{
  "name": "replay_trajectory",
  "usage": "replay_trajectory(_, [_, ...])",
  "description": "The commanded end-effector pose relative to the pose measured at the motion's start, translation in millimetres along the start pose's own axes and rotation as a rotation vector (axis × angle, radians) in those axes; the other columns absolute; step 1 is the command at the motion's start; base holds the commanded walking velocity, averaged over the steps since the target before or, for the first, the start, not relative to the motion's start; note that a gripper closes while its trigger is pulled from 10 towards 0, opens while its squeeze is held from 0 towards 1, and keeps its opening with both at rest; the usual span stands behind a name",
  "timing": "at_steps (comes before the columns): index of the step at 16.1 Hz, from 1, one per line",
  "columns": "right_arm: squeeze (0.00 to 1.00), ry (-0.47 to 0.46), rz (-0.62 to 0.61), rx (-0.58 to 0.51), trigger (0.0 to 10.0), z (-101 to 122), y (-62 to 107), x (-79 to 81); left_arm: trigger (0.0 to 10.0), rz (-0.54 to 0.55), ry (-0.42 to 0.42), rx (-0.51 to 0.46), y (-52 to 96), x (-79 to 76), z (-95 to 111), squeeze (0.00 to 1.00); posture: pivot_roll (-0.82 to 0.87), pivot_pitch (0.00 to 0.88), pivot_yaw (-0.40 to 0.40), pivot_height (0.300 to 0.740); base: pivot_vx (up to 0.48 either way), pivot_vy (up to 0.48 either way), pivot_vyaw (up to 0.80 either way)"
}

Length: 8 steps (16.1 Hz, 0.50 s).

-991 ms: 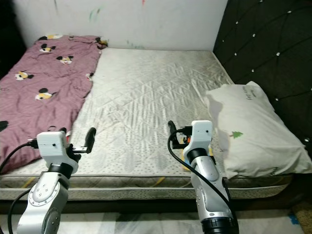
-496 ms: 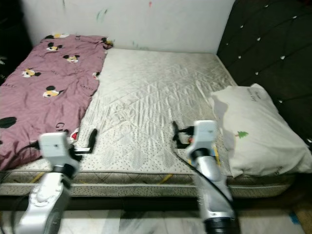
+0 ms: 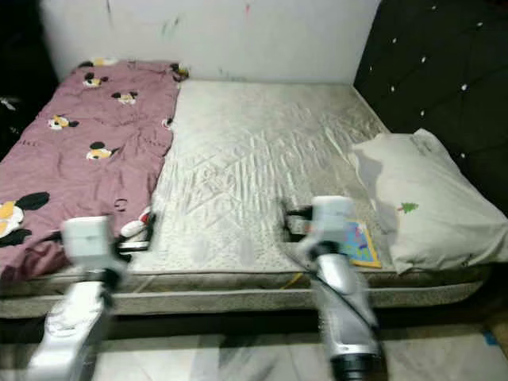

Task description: Clean up the room

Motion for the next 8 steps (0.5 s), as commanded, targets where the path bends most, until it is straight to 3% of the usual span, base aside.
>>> replay_trajectory(1, [0.00, 0.017, -0.027, -0.021, 10.0, 7.3, 0.6, -11.5, 10.0, -0.050, 0.024, -0.024, -1.1, -11.5, 4.4, 0.00, -0.08, 0.000, -0.016, 0.740, 0.000, 0.000, 0.00])
replay_trajectory(3, [0.00, 0.024, -0.024, -0.022, 10.0, 7.8, 0.6, -11.5, 10.0, -0.055, 0.027, -0.025, -0.5, -11.8, 4.7, 0.00, -0.08, 0.000, -0.017, 0.740, 0.000, 0.000, 0.00])
replay_trajectory(8, [0.00, 0.025, -0.027, -0.020, 10.0, 7.4, 0.8, -11.7, 10.0, -0.071, 0.041, -0.030, 0.1, -12.8, 5.4, 0.00, -0.09, 0.000, -0.015, 0.740, 0.328, 0.000, 0.00])
Point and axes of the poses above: a point about 5 cm out from each wrist's last joint towards the gripper, its own y axis pointing back from the gripper into the wrist, its own z axis along the axis of the wrist's last joint, x = y × z, the point moved 1 cm from there along -y, pointing out of the wrist towards the gripper, and after that the axes turned 6 degrees about -y, right-handed, at the moved point
